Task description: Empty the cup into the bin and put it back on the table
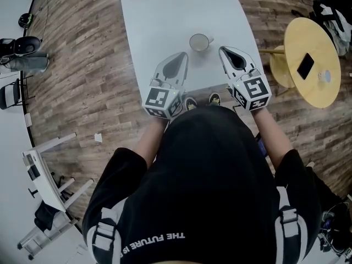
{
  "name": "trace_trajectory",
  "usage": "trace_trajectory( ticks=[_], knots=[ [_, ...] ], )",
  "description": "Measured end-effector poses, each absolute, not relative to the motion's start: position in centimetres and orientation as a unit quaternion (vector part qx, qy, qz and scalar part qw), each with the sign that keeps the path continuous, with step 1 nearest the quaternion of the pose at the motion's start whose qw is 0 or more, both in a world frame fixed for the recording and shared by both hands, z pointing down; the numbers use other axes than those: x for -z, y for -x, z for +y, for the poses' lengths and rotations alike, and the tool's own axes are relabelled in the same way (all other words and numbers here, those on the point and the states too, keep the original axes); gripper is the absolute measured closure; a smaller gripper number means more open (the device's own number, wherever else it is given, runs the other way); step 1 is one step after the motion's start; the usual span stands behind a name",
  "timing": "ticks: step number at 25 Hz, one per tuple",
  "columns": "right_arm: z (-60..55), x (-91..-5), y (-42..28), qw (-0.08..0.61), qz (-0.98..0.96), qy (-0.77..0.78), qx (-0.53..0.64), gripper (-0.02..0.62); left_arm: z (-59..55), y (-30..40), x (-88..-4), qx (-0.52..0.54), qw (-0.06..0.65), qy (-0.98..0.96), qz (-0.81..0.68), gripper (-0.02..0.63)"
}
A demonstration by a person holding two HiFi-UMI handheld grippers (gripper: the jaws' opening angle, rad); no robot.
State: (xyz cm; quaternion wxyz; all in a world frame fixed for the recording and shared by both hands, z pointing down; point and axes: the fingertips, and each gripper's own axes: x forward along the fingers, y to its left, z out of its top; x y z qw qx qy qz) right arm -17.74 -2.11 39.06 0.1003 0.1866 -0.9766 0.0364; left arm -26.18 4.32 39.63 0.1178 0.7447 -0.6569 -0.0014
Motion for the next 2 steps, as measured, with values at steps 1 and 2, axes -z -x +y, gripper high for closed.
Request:
trace_trajectory(
  ticks=[1,2],
  knots=[
    [-2.12,-38.99,17.79,0.101,-0.977,-0.186,-0.037,0.580,4.29,26.22,-39.58,0.003,0.121,-0.745,-0.656,0.585],
    [-2.13,-38.92,17.85,0.101,-0.977,-0.186,-0.038,0.580,4.27,26.28,-39.51,0.004,0.124,-0.745,-0.656,0.584]
  ],
)
